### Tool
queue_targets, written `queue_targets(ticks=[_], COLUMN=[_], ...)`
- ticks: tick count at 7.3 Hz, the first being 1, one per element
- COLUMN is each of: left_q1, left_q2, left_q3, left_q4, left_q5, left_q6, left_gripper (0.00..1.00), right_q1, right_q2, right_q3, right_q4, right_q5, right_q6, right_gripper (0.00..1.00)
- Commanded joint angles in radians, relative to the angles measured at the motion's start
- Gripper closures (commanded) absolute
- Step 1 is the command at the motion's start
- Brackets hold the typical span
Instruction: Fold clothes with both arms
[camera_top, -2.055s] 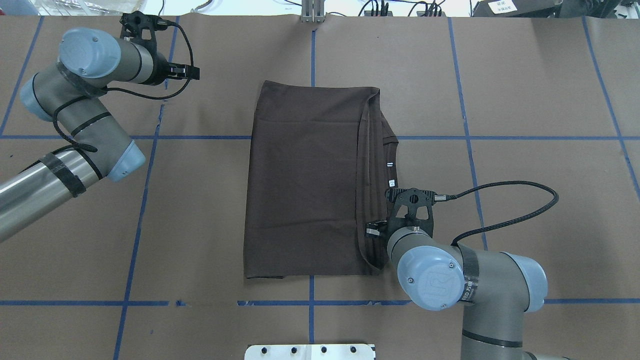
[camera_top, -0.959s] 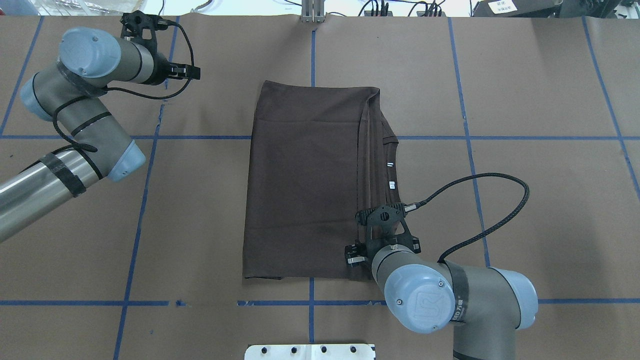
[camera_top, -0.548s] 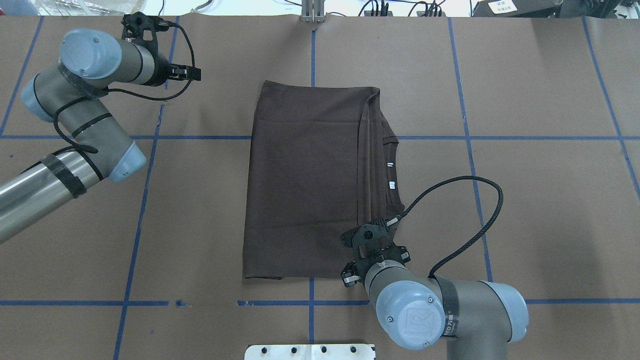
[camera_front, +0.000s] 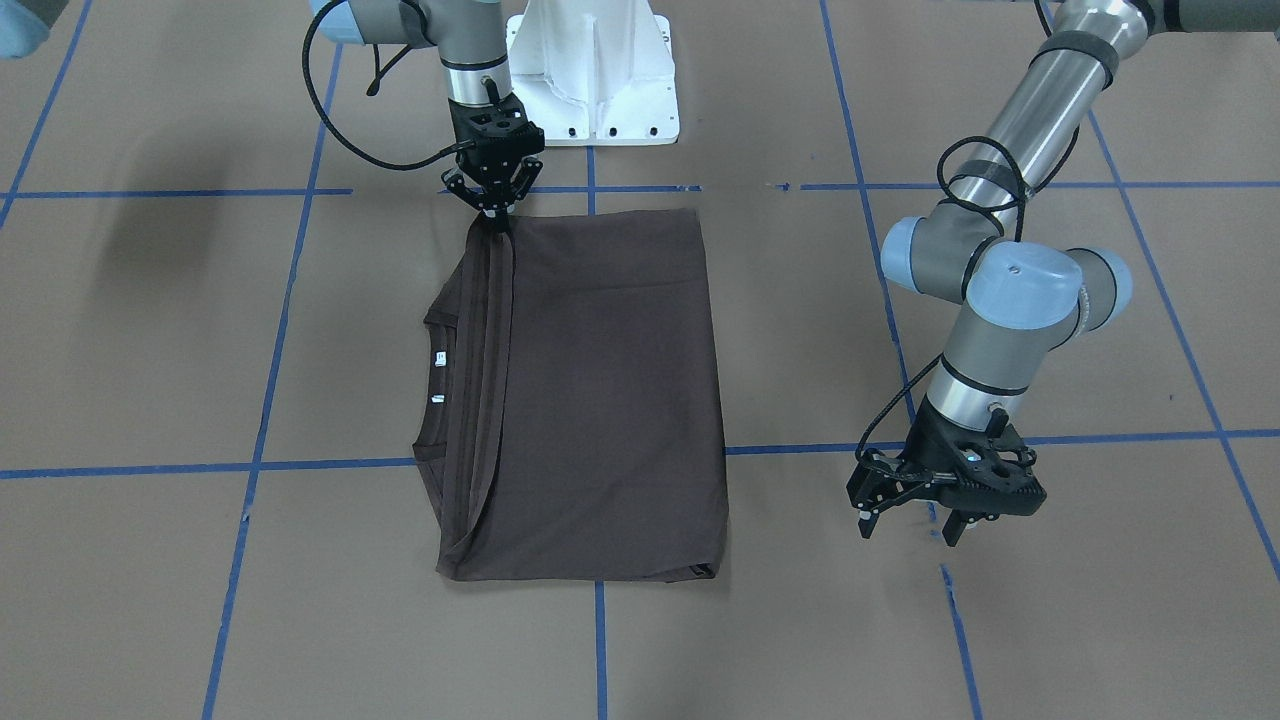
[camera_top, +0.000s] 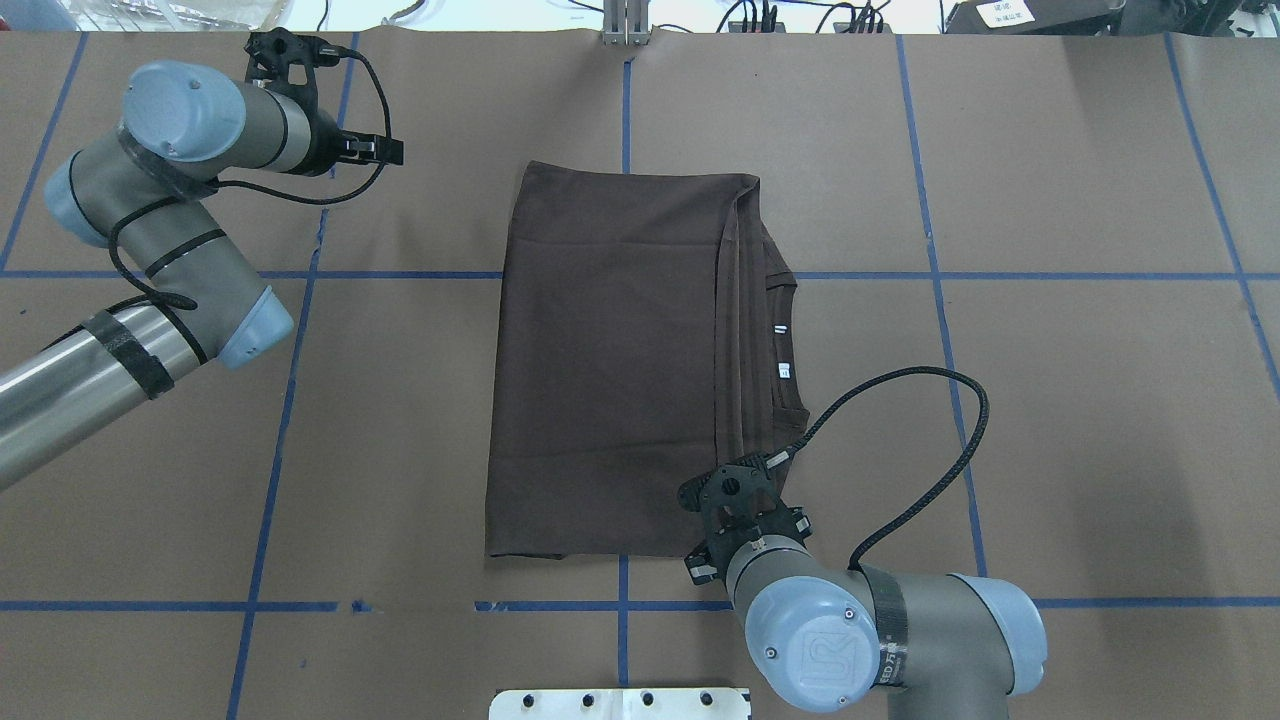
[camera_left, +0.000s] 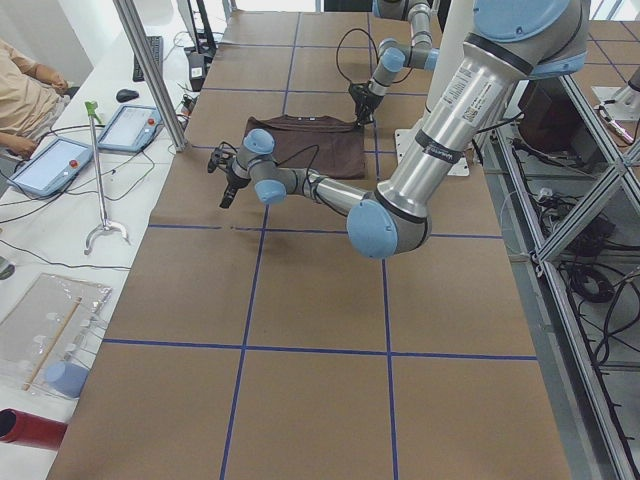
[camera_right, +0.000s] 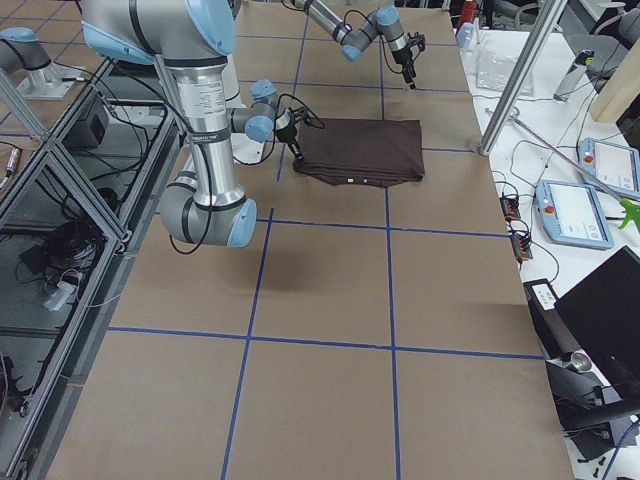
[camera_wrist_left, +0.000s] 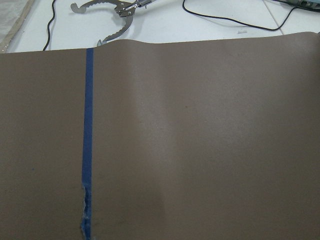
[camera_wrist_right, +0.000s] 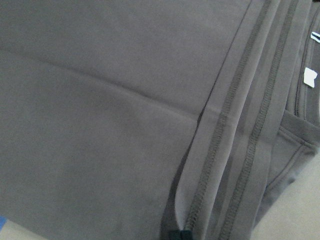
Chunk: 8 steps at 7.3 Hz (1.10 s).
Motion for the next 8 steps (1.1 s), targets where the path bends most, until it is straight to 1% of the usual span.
queue_targets(ticks=[1, 2, 3, 4, 8], left_q1=[0.001, 0.005, 0.007, 0.007, 0.015], left_q2=[0.015, 0.016, 0.016, 0.016, 0.016], left_q3=[-0.015, -0.015, -0.013, -0.013, -0.013], left_q4=[0.0, 0.0, 0.0, 0.0, 0.0], left_q5=[0.0, 0.0, 0.0, 0.002, 0.002], left_q6=[0.001, 0.0, 0.0, 0.0, -0.022], left_gripper=[0.0, 0.0, 0.0, 0.0, 0.0], right_q1=[0.0, 0.003, 0.002, 0.01, 0.011], right_q2=[-0.001, -0.001, 0.001, 0.001, -0.001], right_q3=[0.003, 0.004, 0.007, 0.027, 0.027], right_q4=[0.003, 0.004, 0.008, 0.008, 0.0], right_q5=[-0.003, -0.003, -0.003, -0.004, -0.006], right_q6=[-0.014, -0.017, -0.015, -0.014, 0.0], right_gripper=[0.76, 0.75, 0.81, 1.0, 1.0])
